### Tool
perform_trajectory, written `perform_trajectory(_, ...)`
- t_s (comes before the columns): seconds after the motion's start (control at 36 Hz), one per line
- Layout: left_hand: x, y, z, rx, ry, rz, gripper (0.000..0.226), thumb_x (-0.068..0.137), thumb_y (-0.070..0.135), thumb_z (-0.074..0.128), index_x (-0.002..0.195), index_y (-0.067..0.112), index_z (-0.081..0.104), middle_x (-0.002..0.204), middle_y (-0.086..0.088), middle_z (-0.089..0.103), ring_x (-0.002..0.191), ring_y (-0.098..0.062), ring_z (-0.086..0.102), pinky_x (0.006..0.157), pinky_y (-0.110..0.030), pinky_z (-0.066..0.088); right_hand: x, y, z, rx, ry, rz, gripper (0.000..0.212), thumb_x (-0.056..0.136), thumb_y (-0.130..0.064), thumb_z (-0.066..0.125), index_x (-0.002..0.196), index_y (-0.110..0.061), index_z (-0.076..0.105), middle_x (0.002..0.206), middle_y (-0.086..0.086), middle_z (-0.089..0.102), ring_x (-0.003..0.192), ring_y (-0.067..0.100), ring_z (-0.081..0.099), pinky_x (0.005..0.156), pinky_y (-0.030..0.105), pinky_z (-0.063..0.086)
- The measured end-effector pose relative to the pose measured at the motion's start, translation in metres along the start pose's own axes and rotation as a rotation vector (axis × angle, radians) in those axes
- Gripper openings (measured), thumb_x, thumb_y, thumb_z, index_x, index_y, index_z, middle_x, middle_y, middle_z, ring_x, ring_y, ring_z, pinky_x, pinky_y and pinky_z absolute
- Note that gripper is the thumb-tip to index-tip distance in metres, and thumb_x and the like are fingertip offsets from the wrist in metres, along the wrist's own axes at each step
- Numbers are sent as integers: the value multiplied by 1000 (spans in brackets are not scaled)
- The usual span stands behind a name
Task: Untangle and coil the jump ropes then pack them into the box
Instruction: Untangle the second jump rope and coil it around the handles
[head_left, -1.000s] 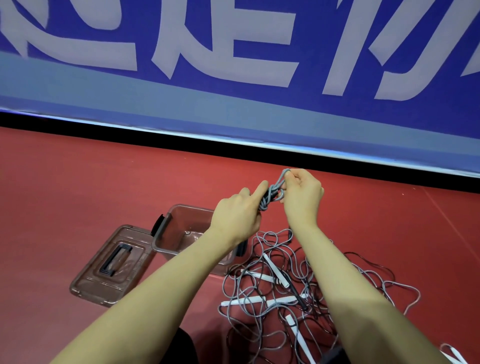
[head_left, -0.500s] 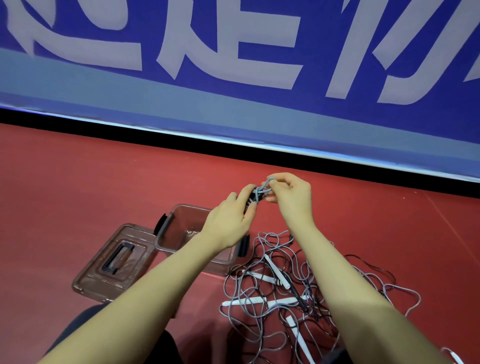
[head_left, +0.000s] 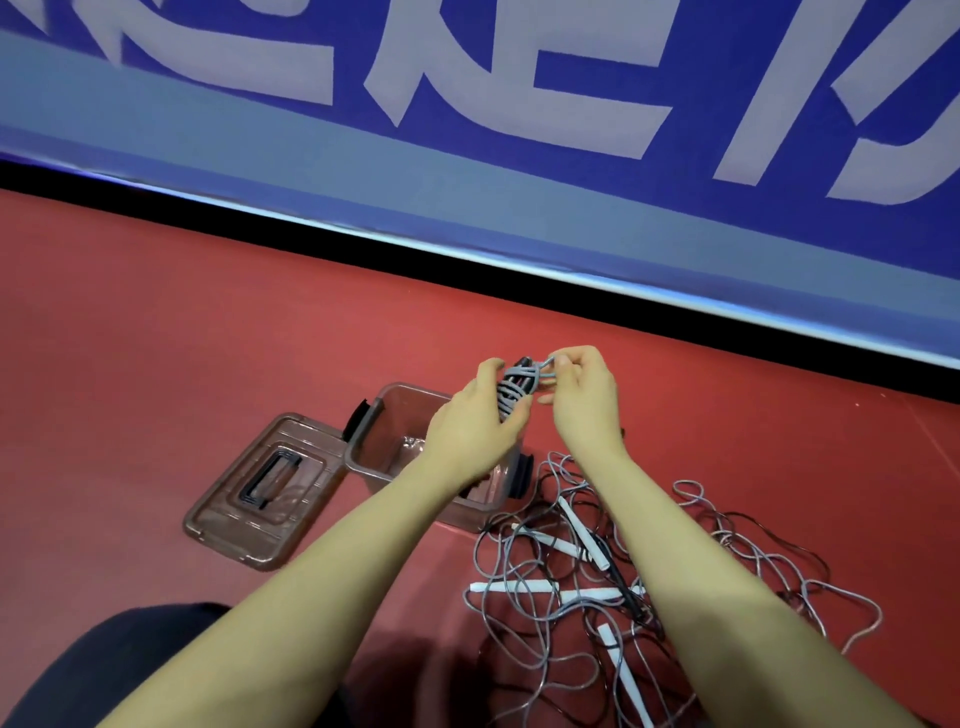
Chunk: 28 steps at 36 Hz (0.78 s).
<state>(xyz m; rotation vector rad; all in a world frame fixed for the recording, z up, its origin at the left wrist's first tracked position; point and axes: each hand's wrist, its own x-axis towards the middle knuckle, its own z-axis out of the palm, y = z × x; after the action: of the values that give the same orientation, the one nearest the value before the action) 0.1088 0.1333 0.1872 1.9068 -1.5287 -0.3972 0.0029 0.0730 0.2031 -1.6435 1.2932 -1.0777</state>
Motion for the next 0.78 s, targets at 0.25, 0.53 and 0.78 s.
perform_trajectory(0.25, 0, -10, -2, 34, 14, -17, 26, 91, 35, 50, 97, 17, 32, 95, -6, 57, 81, -31, 56, 64, -39, 45, -4, -5, 1, 43, -134, 77, 20, 95, -15, 50, 75, -14, 55, 71, 0, 61, 58, 4, 55, 63, 26, 44)
perform_trajectory(0.53, 8, -13, 4, 296, -51, -124, 29, 88, 29, 49, 102, 10, 31, 82, -5, 52, 74, -31, 54, 58, -33, 37, -14, -4, 4, 28, -231, 56, 28, 86, -6, 55, 58, -8, 53, 85, 10, 49, 72, 18, 48, 71, 30, 39)
perform_trajectory(0.78, 12, -28, 9, 350, -86, -109, 25, 89, 27, 47, 103, 13, 31, 82, -4, 52, 71, -29, 52, 57, -32, 36, -19, 4, 6, 45, -301, -21, 28, 87, -2, 58, 61, -11, 54, 78, -2, 45, 68, 8, 45, 64, 12, 34)
